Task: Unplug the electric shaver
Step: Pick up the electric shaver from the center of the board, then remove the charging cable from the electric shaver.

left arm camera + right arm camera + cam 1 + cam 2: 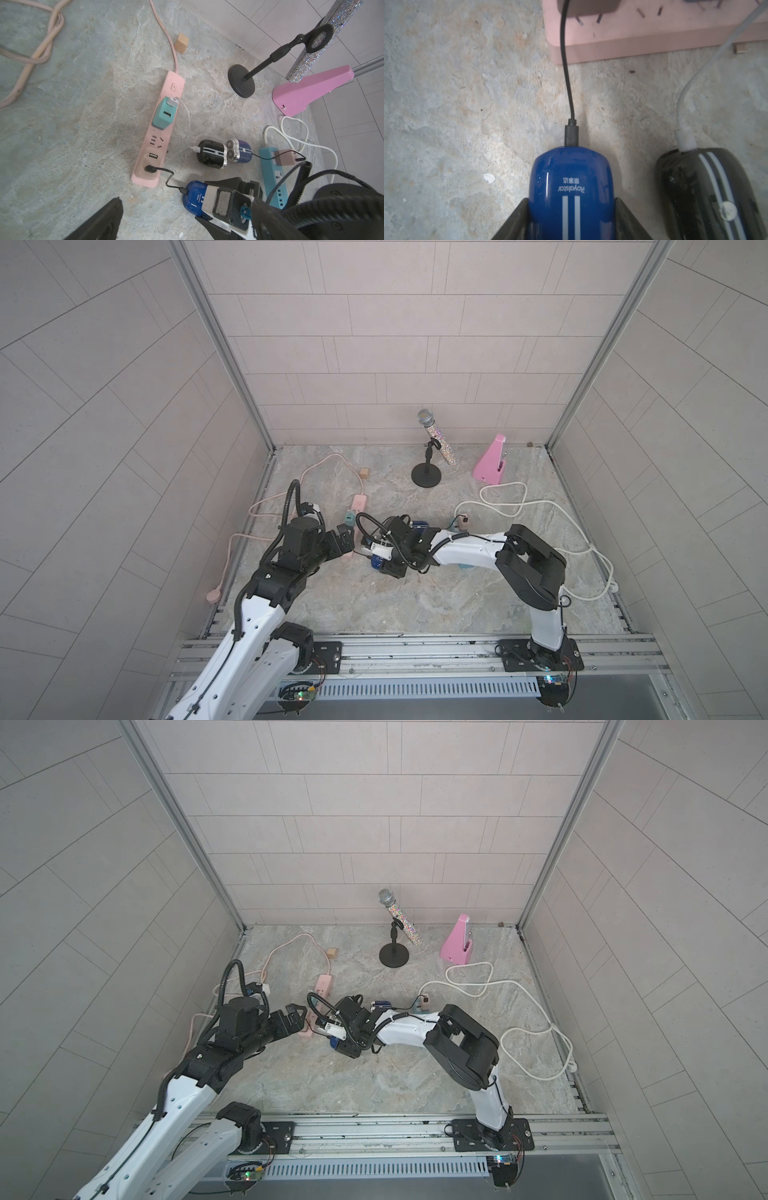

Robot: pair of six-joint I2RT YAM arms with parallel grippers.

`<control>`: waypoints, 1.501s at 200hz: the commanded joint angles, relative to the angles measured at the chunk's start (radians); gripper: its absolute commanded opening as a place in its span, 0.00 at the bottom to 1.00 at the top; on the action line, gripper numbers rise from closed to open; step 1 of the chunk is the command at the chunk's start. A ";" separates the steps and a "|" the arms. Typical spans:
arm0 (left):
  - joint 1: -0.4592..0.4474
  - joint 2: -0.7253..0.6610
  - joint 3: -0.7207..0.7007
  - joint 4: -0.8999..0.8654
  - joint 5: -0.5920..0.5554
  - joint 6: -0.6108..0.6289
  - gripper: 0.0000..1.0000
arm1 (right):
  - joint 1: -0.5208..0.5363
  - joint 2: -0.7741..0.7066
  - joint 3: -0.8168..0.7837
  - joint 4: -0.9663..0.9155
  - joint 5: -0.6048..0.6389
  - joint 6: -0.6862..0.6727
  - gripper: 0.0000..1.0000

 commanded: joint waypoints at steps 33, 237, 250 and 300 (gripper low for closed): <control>0.002 -0.001 -0.062 0.074 0.101 -0.078 1.00 | -0.008 -0.193 -0.101 0.140 0.033 0.051 0.33; 0.000 0.154 -0.248 0.615 0.303 -0.376 0.60 | -0.007 -0.360 -0.262 0.326 -0.066 0.100 0.30; 0.000 0.163 -0.248 0.641 0.313 -0.373 0.60 | -0.008 -0.358 -0.263 0.326 -0.071 0.100 0.30; -0.002 0.207 -0.250 0.680 0.327 -0.373 0.48 | -0.007 -0.355 -0.260 0.324 -0.075 0.098 0.29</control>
